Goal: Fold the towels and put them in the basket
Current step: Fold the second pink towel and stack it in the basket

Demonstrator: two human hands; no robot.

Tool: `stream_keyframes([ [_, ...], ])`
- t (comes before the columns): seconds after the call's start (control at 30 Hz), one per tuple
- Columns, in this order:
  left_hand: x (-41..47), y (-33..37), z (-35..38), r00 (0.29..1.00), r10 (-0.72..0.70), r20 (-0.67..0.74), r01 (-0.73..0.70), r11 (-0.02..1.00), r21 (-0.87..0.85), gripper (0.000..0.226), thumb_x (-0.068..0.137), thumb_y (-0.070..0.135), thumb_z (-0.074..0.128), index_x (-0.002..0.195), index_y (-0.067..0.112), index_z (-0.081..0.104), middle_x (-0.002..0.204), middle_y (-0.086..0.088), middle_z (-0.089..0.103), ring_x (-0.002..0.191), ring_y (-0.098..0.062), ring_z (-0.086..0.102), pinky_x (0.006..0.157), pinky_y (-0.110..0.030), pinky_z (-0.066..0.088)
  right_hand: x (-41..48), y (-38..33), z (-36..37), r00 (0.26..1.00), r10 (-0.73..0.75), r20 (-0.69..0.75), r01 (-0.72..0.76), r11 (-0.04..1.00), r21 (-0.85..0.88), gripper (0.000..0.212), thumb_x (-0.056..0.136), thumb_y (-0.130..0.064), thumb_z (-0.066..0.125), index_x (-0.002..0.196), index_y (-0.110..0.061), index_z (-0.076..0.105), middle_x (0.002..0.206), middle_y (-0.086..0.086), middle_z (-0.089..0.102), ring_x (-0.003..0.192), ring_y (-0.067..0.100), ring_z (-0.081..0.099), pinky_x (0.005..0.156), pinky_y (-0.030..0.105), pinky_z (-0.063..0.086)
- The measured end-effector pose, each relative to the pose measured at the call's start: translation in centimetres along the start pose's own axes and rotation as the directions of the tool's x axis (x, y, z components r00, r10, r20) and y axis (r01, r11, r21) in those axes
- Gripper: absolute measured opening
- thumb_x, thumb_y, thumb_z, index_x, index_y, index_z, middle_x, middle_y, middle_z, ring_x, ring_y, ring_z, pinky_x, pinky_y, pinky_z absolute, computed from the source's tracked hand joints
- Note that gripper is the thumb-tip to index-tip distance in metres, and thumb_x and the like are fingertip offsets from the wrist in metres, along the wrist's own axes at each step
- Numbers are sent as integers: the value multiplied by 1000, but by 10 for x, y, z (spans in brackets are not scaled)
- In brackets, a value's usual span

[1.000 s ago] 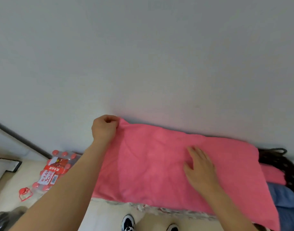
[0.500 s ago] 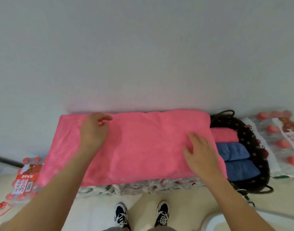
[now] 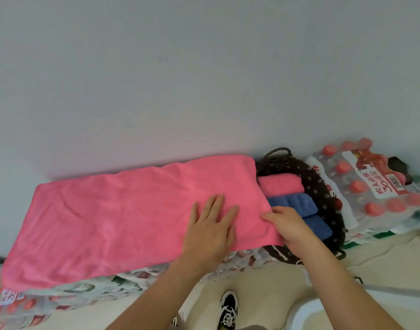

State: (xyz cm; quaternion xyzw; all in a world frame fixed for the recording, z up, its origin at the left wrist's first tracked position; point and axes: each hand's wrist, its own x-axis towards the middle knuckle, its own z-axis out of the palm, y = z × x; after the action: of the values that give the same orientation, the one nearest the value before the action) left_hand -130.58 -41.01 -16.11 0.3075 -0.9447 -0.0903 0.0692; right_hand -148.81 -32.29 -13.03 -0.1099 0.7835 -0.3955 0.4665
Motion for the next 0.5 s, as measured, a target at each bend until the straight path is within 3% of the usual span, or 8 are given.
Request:
stream_keyframes([
  [0.07,2,19,-8,996,65,-55,-68,997,-43,47,85,41,45,129,29,53,138,-5,51,124,-26,51,101,-54,37,1,-1,-6,997,31,74,-42,988,147,17,88,-11,63,104,-5,65,102,18,69,93,30,66,85,45,54],
  [0.13,2,49,-13,987,129,-94,-139,985,-106,58,78,49,52,131,27,50,130,1,52,115,-20,50,95,-46,39,3,-1,-9,992,18,128,-54,957,286,12,89,-8,60,100,-4,64,96,19,70,87,29,68,75,43,55],
  [0.23,11,82,-12,994,49,-102,-68,979,-195,75,68,54,56,135,23,46,123,5,51,107,-15,46,87,-37,38,5,-4,-12,987,-29,158,-43,897,439,13,93,-4,51,96,-2,63,91,17,69,85,25,67,72,38,54],
  [0.37,28,75,-9,978,-26,-205,-24,971,-238,38,75,35,55,111,26,62,94,6,58,83,-16,52,67,-29,42,16,-10,-16,976,7,219,-109,884,455,25,91,-9,53,110,5,62,110,26,65,96,29,64,79,42,56],
  [0.5,32,66,-19,980,-117,-162,28,883,-469,32,78,28,51,104,20,69,85,5,60,76,-7,44,65,-18,34,33,-33,-11,974,53,220,-148,886,439,27,91,-17,58,114,-3,64,109,22,67,96,32,63,80,43,55],
])
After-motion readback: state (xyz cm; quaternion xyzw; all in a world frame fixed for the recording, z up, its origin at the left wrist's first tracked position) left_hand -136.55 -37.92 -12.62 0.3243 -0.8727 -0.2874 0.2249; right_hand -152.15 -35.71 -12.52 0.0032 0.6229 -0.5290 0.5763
